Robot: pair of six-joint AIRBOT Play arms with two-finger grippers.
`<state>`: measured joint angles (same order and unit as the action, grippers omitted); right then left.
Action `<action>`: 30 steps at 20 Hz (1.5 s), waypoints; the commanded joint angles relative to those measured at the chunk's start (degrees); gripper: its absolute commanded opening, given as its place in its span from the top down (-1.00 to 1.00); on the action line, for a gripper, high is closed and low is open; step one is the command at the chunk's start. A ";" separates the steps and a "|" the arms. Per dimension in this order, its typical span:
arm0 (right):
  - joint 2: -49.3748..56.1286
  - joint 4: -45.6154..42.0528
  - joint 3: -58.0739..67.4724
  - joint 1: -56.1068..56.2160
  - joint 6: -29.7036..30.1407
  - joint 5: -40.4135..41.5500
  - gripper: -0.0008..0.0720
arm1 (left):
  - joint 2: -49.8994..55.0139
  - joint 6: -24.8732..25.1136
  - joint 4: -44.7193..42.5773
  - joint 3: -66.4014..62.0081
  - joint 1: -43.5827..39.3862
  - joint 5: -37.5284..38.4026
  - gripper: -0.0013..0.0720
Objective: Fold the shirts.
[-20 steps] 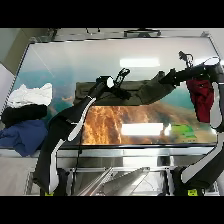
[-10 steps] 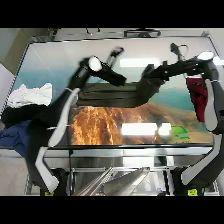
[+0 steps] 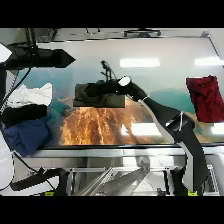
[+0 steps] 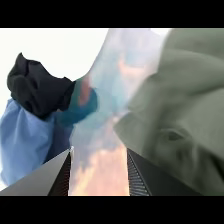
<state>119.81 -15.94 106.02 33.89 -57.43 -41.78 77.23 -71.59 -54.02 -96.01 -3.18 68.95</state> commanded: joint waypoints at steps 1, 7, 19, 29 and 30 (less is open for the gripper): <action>-0.04 1.66 0.07 3.21 3.63 3.34 -0.07 | -2.43 1.38 1.64 7.08 2.03 -0.07 0.89; -10.16 -2.58 0.04 -13.99 -3.85 -21.64 0.21 | -2.43 1.73 1.66 9.79 2.03 0.00 0.89; -3.80 -32.89 -4.33 -25.07 -22.34 -30.05 -0.44 | -2.43 1.73 1.66 9.79 2.01 0.09 0.89; 1.05 -23.04 -4.28 -16.94 -17.18 -17.88 -0.45 | -2.40 2.19 1.66 9.79 2.01 0.07 0.89; 1.05 -21.03 -4.28 -16.65 -16.31 -16.63 -0.45 | -2.40 2.19 1.64 9.81 2.01 0.09 0.89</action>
<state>120.36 -42.33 101.75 15.66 -76.66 -62.57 74.83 -69.58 -52.27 -86.24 -1.19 69.01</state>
